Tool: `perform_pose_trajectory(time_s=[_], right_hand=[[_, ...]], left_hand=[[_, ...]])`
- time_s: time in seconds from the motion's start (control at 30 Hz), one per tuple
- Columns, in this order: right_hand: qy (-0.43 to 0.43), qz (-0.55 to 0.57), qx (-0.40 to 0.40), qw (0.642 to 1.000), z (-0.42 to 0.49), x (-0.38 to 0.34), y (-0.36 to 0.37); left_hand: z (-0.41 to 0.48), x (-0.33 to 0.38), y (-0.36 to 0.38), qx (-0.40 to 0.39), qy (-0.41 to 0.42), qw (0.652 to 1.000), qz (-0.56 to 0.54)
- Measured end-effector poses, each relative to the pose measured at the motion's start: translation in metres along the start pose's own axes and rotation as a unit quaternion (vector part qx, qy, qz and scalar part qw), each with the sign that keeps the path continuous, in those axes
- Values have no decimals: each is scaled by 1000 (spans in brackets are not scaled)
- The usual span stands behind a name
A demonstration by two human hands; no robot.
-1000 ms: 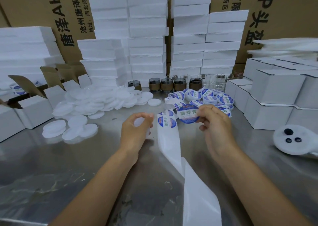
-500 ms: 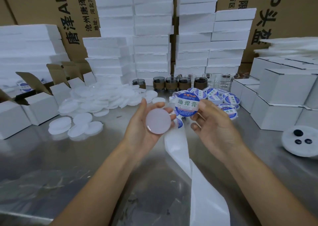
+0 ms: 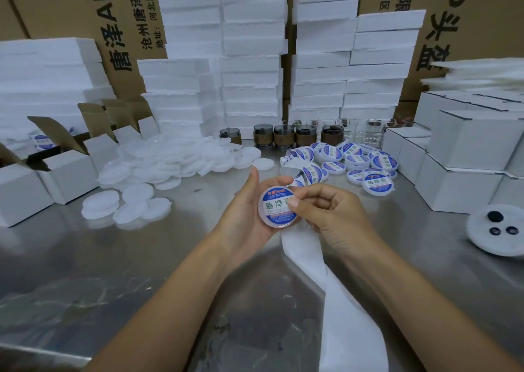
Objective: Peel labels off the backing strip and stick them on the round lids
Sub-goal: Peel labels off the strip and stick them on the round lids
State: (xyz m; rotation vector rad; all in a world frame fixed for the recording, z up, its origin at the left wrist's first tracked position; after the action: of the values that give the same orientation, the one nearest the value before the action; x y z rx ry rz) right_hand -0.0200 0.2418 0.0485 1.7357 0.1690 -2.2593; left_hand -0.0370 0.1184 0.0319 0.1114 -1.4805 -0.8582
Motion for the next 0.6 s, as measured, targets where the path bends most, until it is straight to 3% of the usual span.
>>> perform_pose_trajectory(time_s=[0.33,0.6], right_hand=[[20,-2,21,1000,0,2,-2],[16,2,25,1000,0,3,-3]], left_hand=[[0,-2,-3,8,-15,999,30],[-2,-1,2,-43,10,998,54]])
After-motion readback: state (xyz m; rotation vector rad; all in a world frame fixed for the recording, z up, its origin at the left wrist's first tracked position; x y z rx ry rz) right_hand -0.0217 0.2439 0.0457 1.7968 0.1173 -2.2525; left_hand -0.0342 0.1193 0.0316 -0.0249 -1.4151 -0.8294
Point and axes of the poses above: each hand's wrist, its own z-axis towards the middle knuckle, its own y-axis out of the palm, x = y × z, the point moved 4 cm from there along z, towards the middle knuckle, and after that the axes turned 9 degrees about -x, right-handed, at the moved point
